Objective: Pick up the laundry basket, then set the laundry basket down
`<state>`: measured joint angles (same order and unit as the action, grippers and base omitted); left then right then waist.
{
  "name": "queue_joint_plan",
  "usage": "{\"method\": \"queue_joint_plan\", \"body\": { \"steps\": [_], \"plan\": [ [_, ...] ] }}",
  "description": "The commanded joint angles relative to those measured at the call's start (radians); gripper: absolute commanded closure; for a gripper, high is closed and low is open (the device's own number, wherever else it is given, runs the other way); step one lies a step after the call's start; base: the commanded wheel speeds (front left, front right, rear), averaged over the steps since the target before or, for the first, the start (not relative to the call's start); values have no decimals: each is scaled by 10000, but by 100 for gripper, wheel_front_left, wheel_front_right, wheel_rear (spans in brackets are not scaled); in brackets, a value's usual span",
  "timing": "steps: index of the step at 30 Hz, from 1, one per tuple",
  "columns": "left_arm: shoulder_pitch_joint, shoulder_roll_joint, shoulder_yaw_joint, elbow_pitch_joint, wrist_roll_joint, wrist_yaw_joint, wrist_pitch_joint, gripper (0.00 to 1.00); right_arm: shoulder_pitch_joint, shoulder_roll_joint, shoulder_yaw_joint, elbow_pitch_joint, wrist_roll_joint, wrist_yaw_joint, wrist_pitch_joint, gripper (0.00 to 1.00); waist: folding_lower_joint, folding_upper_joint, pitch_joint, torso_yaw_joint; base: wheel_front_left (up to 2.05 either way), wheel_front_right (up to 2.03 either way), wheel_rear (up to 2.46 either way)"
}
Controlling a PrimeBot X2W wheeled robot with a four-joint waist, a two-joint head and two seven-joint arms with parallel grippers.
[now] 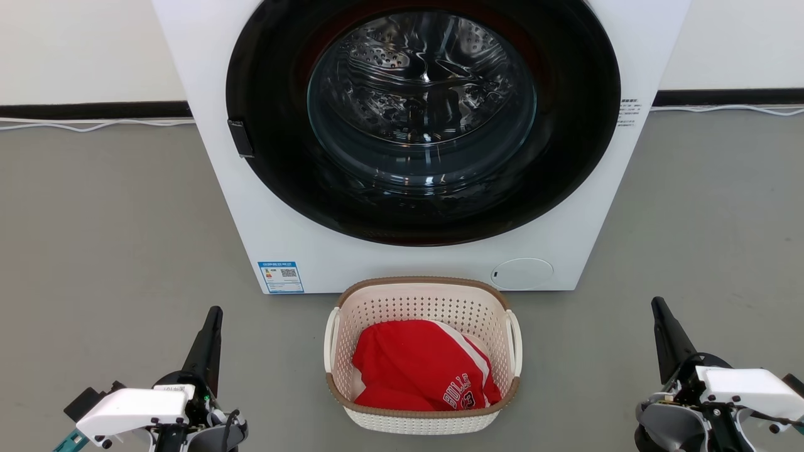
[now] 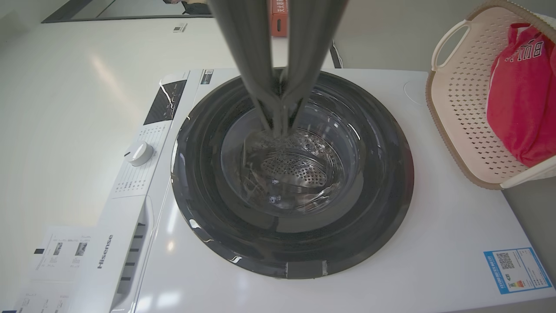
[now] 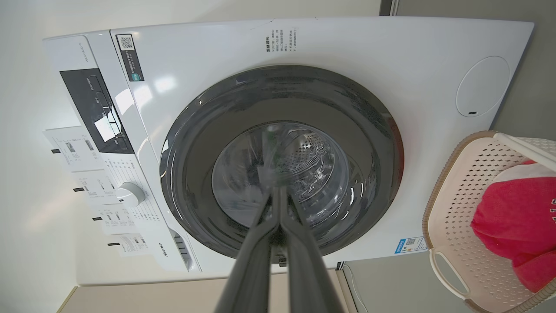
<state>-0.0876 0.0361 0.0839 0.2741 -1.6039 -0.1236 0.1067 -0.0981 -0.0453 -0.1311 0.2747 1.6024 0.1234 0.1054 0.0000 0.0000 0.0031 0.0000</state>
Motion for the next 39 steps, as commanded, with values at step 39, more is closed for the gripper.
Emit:
{"method": "queue_joint_plan", "body": {
  "steps": [39],
  "plan": [
    [-204, 141, 295, -292, -50, -71, 62, 100, -98, -49, 178, -299, 67, 73, 75, 100, 0, 0, 0, 0, 0, 0, 0]
  ]
}}
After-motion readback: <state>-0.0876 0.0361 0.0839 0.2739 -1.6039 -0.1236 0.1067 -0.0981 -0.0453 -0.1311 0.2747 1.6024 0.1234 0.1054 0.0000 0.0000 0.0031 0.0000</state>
